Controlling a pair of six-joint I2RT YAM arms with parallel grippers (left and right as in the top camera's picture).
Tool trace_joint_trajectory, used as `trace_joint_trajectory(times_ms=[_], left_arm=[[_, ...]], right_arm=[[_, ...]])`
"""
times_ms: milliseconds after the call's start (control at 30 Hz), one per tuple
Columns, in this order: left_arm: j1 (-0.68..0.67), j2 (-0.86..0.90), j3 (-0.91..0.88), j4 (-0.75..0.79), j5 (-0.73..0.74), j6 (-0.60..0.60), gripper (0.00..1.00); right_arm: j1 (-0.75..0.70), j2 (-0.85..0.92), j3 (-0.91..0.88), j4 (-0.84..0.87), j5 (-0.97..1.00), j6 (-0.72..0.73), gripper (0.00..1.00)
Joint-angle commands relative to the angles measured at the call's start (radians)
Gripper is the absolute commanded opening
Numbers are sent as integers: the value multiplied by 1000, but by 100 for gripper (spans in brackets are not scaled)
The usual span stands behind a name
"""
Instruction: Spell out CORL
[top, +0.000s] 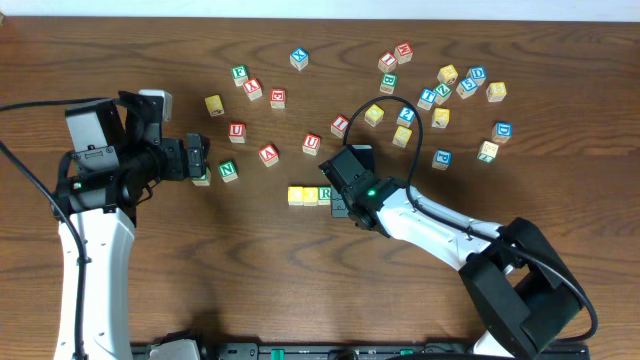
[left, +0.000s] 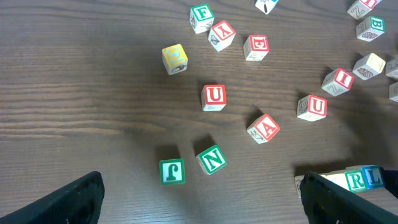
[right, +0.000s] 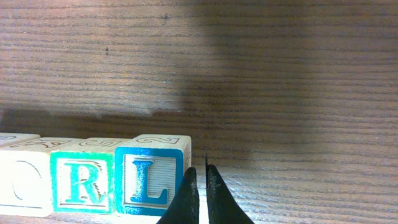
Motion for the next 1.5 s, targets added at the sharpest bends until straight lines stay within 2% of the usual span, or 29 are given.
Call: trace_joint_trajectory(times_ms=[0, 133, 467, 600, 667, 700, 767, 800, 833, 867, 900, 1067, 1467], left_arm=[[3, 2, 0, 0, -2, 10, 99], [3, 2, 0, 0, -2, 10, 98], [3, 2, 0, 1, -2, 10, 99], [3, 2, 0, 1, -2, 10, 99], [3, 2, 0, 0, -2, 10, 99], [3, 2, 0, 0, -2, 10, 99], [3, 2, 0, 0, -2, 10, 99], [3, 2, 0, 1, -2, 10, 99], [3, 2, 0, 0, -2, 10, 99], [3, 2, 0, 0, -2, 10, 99], [3, 2, 0, 0, -2, 10, 99], [3, 2, 0, 0, -2, 10, 99], [3, 2, 0, 1, -2, 10, 99]], right_arm=[[9, -18, -6, 3, 2, -9, 1], [9, -18, -6, 1, 11, -9, 1], [-64, -20, -3, -108, 217, -13, 4], [-148, -74, 18, -133, 223, -86, 4], [-179, -141, 26, -132, 223, -137, 9], [-190, -190, 29, -132, 223, -170, 13], [-196, -279, 30, -131, 224, -229, 33], [-196, -335, 30, -132, 223, -267, 49], [-196, -379, 30, -133, 223, -293, 72], [-196, -412, 30, -136, 223, -302, 88], [-196, -455, 30, -139, 223, -308, 99], [-196, -591, 30, -140, 223, -307, 99], [-196, -607, 29, -145, 222, -307, 99]])
